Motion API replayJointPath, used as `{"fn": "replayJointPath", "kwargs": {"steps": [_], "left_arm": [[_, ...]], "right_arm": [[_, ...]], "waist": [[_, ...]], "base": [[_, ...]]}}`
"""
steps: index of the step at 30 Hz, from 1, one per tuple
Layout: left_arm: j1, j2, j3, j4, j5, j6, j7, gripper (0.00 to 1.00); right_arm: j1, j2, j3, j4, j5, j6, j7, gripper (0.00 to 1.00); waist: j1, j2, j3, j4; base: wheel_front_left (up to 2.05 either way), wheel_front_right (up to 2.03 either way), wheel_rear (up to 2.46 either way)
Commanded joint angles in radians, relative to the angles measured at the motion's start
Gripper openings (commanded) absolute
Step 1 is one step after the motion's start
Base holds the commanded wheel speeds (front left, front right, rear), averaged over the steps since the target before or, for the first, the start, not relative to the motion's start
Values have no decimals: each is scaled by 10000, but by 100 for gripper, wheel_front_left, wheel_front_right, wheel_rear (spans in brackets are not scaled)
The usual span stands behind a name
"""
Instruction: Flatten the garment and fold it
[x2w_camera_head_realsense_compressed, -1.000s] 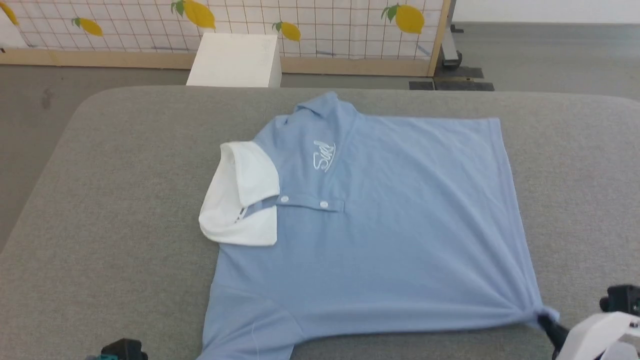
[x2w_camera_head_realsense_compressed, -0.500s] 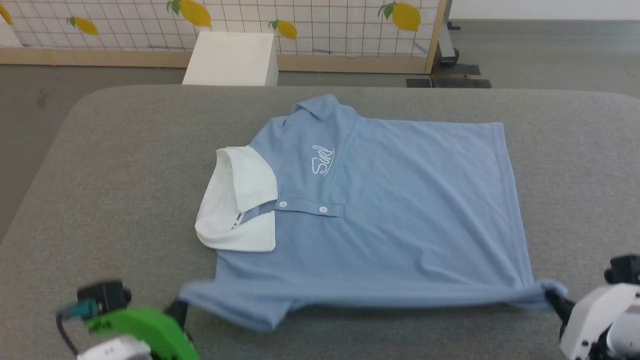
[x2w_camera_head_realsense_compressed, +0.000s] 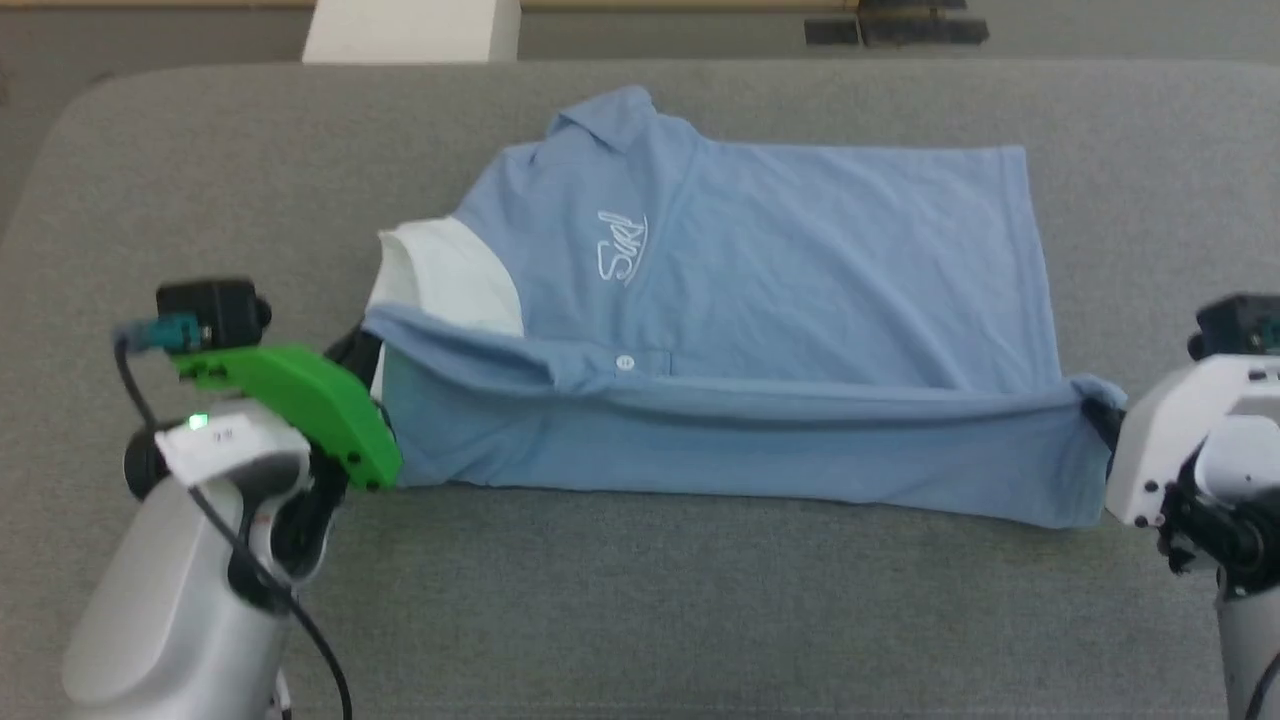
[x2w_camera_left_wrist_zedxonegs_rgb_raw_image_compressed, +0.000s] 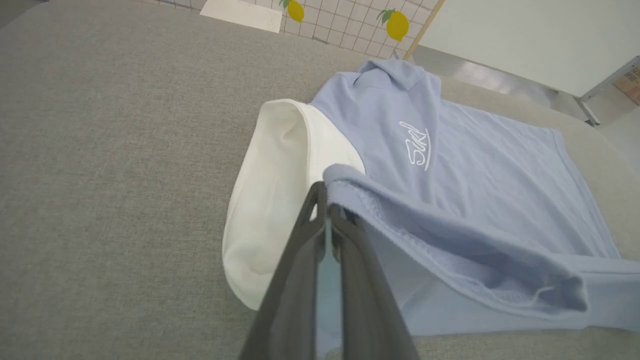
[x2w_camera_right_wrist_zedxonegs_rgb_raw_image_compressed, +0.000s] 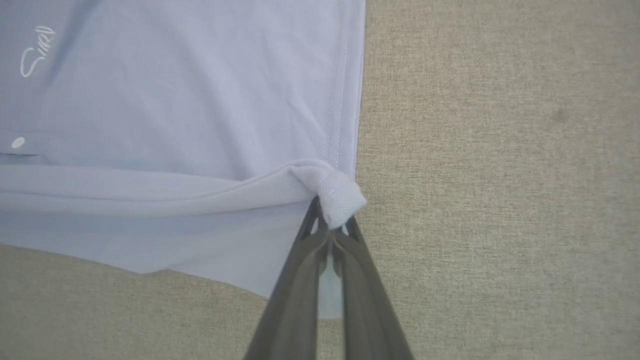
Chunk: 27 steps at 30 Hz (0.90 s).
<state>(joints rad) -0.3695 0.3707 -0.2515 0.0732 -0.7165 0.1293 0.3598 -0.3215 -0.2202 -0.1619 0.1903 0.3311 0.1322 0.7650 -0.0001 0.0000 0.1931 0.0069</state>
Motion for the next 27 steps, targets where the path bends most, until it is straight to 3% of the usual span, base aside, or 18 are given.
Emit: {"fn": "replayJointPath", "kwargs": {"steps": [1, 9, 16, 17, 18, 19, 20, 27], "left_arm": [[-442, 3, -39, 271, 83, -101, -11, 0], [-2012, -296, -400, 2307, 318, -456, -134, 0], [-2562, -590, -592, 3675, 316, -806, -465, 0], [-2630, -617, -615, 3837, 319, -875, -539, 32], [-2688, -628, -636, 3946, 340, -928, -622, 92], [-2752, -660, -665, 4056, 355, -988, -705, 100], [-2810, -687, -670, 4126, 354, -1025, -776, 100], [-3053, -859, -354, 4197, 219, -1218, -1879, 100]], "right_arm": [[-342, -29, 77, 166, -133, -15, 129, 0], [-1601, -49, 362, 1179, -666, -15, 838, 0], [-1876, -101, 672, 1618, -849, -15, 1342, 0], [-1866, -101, 682, 1663, -833, -15, 1383, 0], [-1853, -92, 675, 1680, -791, -15, 1364, 13], [-1823, -87, 648, 1697, -738, -15, 1322, 56], [-1793, -99, 612, 1704, -723, -15, 1275, 100], [-1518, 119, -136, 1470, -178, -15, 65, 100]], "waist": [[1, 0, 828, -185], [1, 0, 1824, -182], [1, 0, 1930, -147], [1, 0, 1870, -137], [1, 0, 1808, -128], [1, 0, 1720, -109], [1, 0, 1644, -90], [1, 0, 622, 0]], "base": [[0, 0, 0], [0, 0, 0], [0, 0, 0], [0, 0, 0], [0, 0, 0], [0, 0, 0], [0, 0, 0], [0, 0, 0]]}}
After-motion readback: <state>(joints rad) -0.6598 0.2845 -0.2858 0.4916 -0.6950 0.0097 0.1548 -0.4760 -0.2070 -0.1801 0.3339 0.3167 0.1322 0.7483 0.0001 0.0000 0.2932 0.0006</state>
